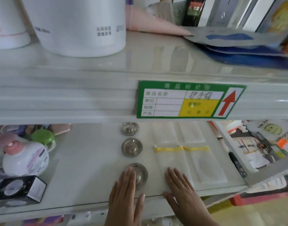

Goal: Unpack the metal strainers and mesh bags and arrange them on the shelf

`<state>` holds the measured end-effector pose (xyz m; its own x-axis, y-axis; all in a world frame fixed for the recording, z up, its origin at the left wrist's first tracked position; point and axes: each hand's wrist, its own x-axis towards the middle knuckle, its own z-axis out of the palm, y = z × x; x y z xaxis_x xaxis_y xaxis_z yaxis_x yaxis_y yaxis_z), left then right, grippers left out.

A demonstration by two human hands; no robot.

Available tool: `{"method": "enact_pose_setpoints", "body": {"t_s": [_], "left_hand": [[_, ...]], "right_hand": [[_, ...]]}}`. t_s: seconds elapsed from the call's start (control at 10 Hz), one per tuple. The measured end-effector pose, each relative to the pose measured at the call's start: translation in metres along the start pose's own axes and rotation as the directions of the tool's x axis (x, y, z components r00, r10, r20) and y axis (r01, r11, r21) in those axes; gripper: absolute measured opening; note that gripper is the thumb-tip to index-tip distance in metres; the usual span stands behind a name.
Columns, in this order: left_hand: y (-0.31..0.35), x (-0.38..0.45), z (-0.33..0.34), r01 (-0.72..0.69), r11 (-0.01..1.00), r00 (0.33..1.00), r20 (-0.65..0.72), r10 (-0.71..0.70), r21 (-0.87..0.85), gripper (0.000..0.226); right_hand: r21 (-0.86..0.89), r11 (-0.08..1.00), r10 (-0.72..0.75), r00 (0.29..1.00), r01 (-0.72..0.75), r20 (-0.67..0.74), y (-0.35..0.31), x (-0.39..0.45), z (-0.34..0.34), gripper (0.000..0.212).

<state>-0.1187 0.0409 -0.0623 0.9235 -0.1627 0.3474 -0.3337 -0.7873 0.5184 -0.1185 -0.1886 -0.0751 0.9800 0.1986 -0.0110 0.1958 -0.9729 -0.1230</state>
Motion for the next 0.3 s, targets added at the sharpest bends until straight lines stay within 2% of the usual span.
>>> {"method": "enact_pose_setpoints", "body": {"t_s": [0.2, 0.3], "left_hand": [[-0.011, -0.002, -0.009, -0.07, 0.997, 0.997, -0.03, 0.069, -0.03, 0.061], [-0.015, -0.004, -0.024, -0.093, 0.985, 0.994, -0.078, 0.083, -0.146, 0.058]], "right_hand": [[0.104, 0.994, 0.032, 0.999, -0.034, 0.016, -0.01, -0.002, -0.018, 0.065], [0.145, 0.988, 0.043, 0.999, -0.046, 0.026, -0.017, -0.008, -0.031, 0.062]]}}
